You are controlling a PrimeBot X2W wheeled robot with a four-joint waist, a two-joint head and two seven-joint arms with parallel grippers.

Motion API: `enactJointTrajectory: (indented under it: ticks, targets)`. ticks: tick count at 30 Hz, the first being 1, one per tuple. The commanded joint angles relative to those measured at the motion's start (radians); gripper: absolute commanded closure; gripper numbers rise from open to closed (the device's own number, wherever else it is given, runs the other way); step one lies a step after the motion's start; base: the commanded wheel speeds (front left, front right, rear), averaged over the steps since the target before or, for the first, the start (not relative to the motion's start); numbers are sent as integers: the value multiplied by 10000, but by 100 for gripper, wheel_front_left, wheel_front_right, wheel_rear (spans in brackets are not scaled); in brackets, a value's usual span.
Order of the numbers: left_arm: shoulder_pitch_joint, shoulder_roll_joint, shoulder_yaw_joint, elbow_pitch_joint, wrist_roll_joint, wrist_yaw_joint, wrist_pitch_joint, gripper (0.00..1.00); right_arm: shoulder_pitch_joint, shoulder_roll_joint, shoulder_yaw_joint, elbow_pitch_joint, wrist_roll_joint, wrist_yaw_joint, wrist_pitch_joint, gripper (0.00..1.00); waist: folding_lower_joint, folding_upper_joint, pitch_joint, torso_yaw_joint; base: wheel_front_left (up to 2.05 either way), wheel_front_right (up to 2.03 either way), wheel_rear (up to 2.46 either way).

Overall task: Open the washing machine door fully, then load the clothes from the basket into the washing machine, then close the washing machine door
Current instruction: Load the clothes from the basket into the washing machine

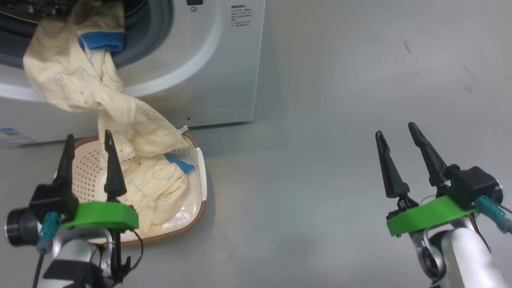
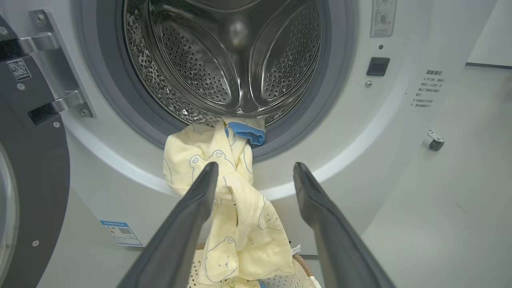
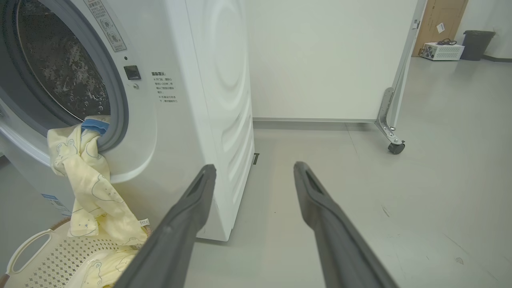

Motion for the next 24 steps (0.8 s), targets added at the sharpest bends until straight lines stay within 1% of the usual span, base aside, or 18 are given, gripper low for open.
enactJointTrajectory:
  ticks: [1,8,11,15,24]
  targets:
    - [58,168,280,-367,26,461,-74,0,104,-85,130,-316,-97,75,2,0,2,-1,-441,300,0,0,0]
    - [960,-166,-205,-126,33,365,-143,0,744,-85,-16,-521,-276,75,351,0,2,-1,-1436,743,0,0,0]
    - [1248,-226,-250,-81,73,424,-170,0,993,-85,-33,-630,-283,75,492,0,2,-1,-1756,817,0,0,0]
    - [1486,-248,-278,-77,79,451,-185,0,1221,-85,-36,-768,-272,75,608,0,2,-1,-1964,844,0,0,0]
    - [1635,-291,-334,158,-63,340,-191,0,1553,-85,-101,-985,-205,75,775,0,2,-1,-2260,779,0,0,0]
